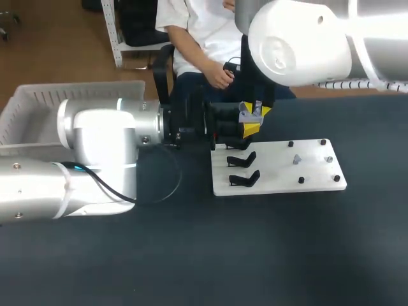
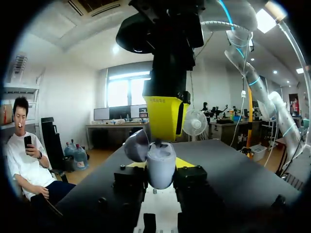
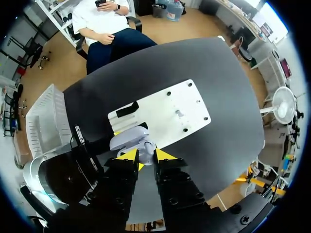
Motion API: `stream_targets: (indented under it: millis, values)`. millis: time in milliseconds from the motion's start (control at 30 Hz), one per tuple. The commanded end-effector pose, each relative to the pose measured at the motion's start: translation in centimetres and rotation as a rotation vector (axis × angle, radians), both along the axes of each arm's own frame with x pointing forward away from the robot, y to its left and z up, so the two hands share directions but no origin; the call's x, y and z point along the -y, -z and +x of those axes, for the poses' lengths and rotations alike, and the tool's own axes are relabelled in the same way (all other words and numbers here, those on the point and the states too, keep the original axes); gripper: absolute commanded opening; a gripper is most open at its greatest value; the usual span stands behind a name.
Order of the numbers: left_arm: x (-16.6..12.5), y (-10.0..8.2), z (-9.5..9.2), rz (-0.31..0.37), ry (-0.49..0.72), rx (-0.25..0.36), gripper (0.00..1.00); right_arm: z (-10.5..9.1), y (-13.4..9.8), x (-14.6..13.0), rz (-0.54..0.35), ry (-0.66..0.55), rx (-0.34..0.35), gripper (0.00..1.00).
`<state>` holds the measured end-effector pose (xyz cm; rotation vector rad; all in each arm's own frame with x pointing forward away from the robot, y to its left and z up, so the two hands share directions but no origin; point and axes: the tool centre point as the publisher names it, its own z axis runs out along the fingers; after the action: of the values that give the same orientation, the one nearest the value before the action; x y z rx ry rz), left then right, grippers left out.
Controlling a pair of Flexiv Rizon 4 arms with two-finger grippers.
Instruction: Pick up each earbud case from the left stands, insert the matching earbuds, close the lid, and place the case in the box.
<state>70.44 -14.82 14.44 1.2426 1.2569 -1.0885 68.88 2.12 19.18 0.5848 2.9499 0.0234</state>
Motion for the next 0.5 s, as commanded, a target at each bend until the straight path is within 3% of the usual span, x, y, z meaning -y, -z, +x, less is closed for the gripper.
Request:
stream_targets:
  millis: [33,500]
  values:
    - [0.00,0.07,-0.19,-0.006,-0.009,0.006,0.00,-0.33,0.31,0.20,0.006,0.005,0.004,0.00]
    - [0.00,0.07,-0.19,-0.006,-0.009,0.006,0.00,-0.12,0.24,0.00,0.008,-0.003,0.001,0.00]
